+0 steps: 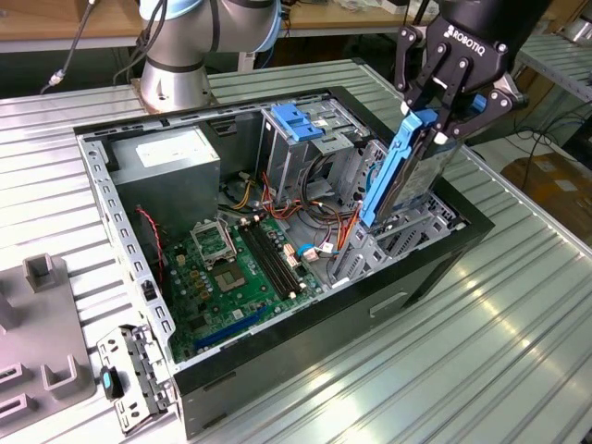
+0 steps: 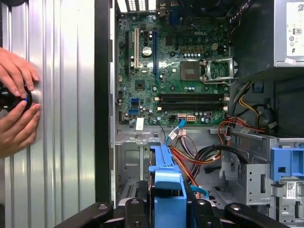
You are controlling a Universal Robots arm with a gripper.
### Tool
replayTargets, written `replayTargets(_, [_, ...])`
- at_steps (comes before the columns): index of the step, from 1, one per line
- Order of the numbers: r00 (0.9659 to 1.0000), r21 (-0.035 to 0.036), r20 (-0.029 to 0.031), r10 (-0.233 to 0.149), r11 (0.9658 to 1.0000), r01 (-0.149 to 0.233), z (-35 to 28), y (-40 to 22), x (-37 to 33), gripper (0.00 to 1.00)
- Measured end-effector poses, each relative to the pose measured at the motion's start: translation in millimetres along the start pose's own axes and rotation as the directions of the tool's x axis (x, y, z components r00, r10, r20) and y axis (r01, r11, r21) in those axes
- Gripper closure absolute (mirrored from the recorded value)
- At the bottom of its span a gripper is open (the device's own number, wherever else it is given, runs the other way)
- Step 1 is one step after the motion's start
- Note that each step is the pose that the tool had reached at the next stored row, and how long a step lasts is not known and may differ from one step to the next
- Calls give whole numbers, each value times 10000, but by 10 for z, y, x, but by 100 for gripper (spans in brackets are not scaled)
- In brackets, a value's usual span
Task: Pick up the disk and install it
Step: 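Insert the disk into the insertion slot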
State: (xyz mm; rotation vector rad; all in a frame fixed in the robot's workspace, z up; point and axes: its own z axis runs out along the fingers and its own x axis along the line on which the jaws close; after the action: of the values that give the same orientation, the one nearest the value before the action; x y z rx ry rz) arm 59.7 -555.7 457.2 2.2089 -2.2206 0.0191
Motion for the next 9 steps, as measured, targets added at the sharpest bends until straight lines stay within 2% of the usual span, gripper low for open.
replayTargets(3, [10000, 0, 1, -44, 10000, 44, 14, 0, 37, 63])
replayTargets(9, [10000, -3, -1, -71, 10000, 71, 53, 0, 37, 63])
